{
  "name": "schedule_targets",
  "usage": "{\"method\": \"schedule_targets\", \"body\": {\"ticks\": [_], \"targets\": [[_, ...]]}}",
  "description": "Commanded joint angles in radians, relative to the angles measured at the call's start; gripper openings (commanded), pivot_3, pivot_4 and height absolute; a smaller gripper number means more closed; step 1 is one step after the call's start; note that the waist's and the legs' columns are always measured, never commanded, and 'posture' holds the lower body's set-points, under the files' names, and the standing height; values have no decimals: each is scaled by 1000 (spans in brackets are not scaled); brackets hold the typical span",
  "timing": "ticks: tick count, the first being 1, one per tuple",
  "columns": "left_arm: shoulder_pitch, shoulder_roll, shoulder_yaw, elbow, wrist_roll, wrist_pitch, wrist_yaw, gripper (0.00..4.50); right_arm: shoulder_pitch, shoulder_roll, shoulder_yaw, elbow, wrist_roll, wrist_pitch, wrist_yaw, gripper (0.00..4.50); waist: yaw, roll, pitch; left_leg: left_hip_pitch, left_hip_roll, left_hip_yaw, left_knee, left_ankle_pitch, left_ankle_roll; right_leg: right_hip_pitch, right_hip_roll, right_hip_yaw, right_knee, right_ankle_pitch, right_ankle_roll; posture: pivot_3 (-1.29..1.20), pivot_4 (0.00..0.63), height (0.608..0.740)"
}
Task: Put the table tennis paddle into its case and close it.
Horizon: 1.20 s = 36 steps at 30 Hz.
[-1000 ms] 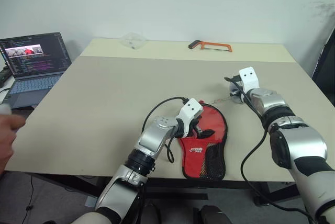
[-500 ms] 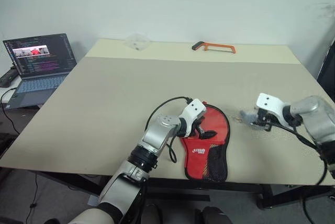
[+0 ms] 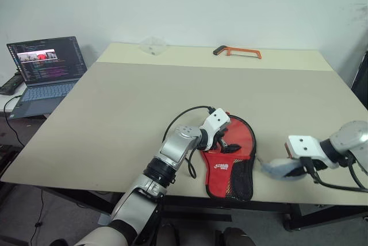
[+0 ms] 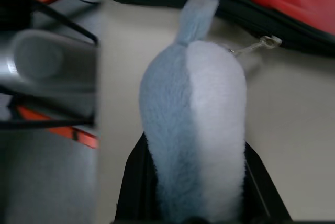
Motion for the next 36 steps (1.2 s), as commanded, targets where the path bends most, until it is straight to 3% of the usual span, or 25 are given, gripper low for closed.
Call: {"method": "schedule_targets", "body": {"ticks": [1,14,22,29,36], "targets": [[44,9,-72,96,42,31,-21,4500,47,-35,-27,-114,55,17,39,473,1,0,0,0,0,0,0,0,0,0,0,-1,0,0,0,0,150,740],[38,10,-90,105,63,28,-43,4500,250,-67,-21,-411,197,94,38,462,2,-4,0,0,-1,-2,0,-1,0,1,-2,-4,-1,-4,-4,0,150,740],[29,17,-90,114,73,25,-55,4500,280,-38,39,-503,223,134,10,461,2,-7,-2,0,-1,-4,0,-1,0,0,-2,-6,-2,-4,-5,0,150,740],[29,31,-63,86,54,3,-72,4500,144,-2,-10,-337,186,138,-46,460,0,-9,-2,0,0,-4,0,-2,0,2,-2,-6,-2,-5,-5,0,150,740],[80,83,16,-64,-80,-40,-208,4500,5,25,15,-111,93,74,-78,459,-2,-10,-2,0,0,-3,0,-2,0,2,-2,-5,0,-3,-2,0,150,740]]}}
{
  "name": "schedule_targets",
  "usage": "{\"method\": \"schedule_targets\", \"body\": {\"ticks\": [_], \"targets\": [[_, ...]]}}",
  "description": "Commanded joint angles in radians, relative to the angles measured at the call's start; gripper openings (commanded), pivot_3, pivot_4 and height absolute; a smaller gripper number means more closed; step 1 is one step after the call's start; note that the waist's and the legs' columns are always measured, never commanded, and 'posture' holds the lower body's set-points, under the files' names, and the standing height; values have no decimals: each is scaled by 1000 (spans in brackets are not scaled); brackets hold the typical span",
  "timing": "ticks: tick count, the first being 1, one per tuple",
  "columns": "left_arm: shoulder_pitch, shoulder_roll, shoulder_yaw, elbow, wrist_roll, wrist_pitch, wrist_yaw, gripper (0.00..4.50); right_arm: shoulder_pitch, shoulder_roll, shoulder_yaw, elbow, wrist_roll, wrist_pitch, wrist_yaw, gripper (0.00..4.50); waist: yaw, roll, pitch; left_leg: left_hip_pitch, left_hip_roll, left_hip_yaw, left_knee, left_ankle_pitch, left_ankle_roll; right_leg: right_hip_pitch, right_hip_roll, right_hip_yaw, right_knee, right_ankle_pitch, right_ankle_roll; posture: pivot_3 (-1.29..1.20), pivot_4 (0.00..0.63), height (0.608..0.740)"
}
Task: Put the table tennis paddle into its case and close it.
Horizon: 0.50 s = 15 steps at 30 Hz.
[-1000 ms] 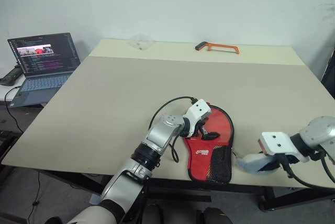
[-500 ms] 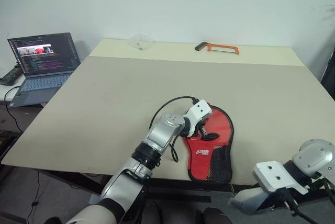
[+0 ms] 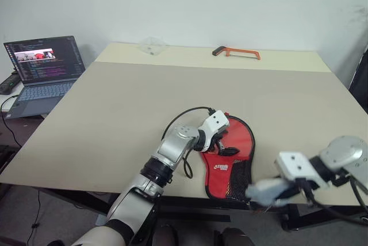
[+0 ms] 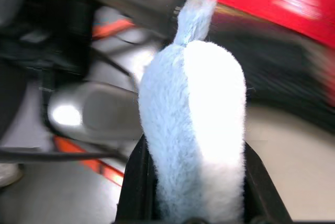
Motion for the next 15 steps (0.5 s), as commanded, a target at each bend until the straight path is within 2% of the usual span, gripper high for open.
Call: {"method": "schedule_targets", "body": {"ticks": [1,3,4,6,12,14,15], "targets": [[40,35,25,-36,-58,-2,-69,4500,-30,23,24,47,-53,-42,-10,459,0,0,1,0,0,0,-1,0,0,-1,0,0,1,0,1,0,150,740],[44,73,72,-96,-113,1,-112,4500,-36,33,42,66,-49,-33,12,459,0,0,3,-1,0,0,-1,0,0,-2,1,0,2,0,0,0,150,740],[45,112,106,-143,-154,21,-150,4500,-42,40,41,75,-41,-26,19,1192,-1,0,5,-1,0,0,-1,0,0,-2,1,0,3,-1,1,0,150,740],[48,184,147,-217,-218,58,-213,4500,-51,47,34,87,-32,-18,26,1752,-8,1,12,-2,1,1,-1,0,0,-5,1,1,5,-1,1,0,150,740],[65,496,310,-347,-381,128,-394,4500,-70,23,-75,141,49,27,44,4000,-14,2,16,-3,2,1,-1,0,0,-6,2,1,6,-1,1,0,150,740],[74,586,357,-341,-403,123,-434,4500,-65,10,-127,158,86,49,46,4458,-14,1,16,-2,1,1,-1,0,0,-5,1,1,5,-1,1,0,150,740],[82,628,385,-333,-414,116,-451,4500,-57,1,-164,159,113,69,50,4458,-14,1,17,-3,1,1,-1,0,0,-5,1,1,5,-1,1,0,150,740]]}}
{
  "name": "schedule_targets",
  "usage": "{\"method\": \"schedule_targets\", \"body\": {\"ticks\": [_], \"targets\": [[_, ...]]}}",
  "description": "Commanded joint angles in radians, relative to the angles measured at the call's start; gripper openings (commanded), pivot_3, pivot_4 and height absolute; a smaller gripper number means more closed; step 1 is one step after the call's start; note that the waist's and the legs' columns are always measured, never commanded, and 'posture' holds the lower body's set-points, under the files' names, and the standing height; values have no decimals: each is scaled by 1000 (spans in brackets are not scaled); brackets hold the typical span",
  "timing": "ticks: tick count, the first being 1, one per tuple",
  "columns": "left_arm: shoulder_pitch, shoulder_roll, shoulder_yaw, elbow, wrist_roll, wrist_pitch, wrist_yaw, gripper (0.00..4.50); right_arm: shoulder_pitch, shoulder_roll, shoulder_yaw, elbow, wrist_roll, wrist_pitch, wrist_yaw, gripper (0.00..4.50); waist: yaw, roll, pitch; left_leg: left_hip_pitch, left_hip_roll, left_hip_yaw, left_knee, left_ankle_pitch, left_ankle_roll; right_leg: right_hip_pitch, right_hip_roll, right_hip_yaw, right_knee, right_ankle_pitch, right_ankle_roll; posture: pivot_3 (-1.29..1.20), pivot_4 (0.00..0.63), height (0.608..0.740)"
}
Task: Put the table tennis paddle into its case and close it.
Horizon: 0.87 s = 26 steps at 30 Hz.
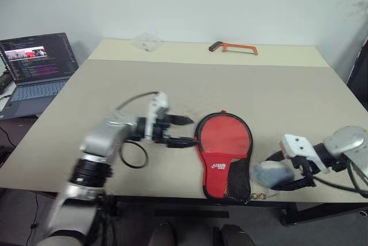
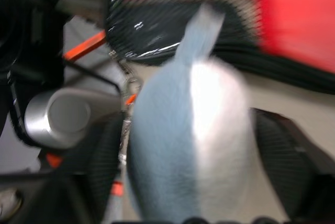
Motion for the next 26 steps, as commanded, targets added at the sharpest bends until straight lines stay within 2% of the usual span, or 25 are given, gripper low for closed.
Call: {"method": "schedule_targets", "body": {"ticks": [1,4,6,13,16,22,26], "targets": [[24,114,101,-19,-54,-15,-70,4500,12,-47,-144,1,101,59,23,4458,1,0,0,0,0,0,0,0,0,0,0,0,0,0,0,0,150,740],[80,242,192,-1,-80,-24,-116,4500,90,-78,-322,-3,187,125,29,4458,4,0,1,0,0,0,0,0,0,0,-1,0,0,-1,-1,0,150,740],[100,293,255,12,-116,-8,-120,4500,153,-88,-441,8,220,146,34,4458,7,-1,2,0,1,0,-1,-1,-1,0,-1,-1,0,-2,-2,0,150,740],[175,403,343,68,-112,-40,-109,4500,304,-103,-660,27,207,147,16,4458,12,-1,2,0,1,1,0,-2,-1,0,-1,-1,1,-4,-5,0,150,740],[176,413,340,106,-105,-67,-101,4500,303,-100,-657,-17,235,179,-14,4458,11,-1,2,1,2,1,0,-2,0,0,-1,-1,1,-5,-6,0,150,740],[241,354,343,0,-133,-44,-10,4500,245,-89,-592,-71,277,208,-45,4458,10,-1,2,1,2,3,0,-2,0,-1,-1,2,1,-5,-7,0,150,740],[289,382,386,-40,-154,10,22,4500,162,-104,-506,-79,270,179,-46,4458,9,-1,2,1,2,3,0,-2,0,-1,-1,1,1,-4,-4,0,150,740]]}}
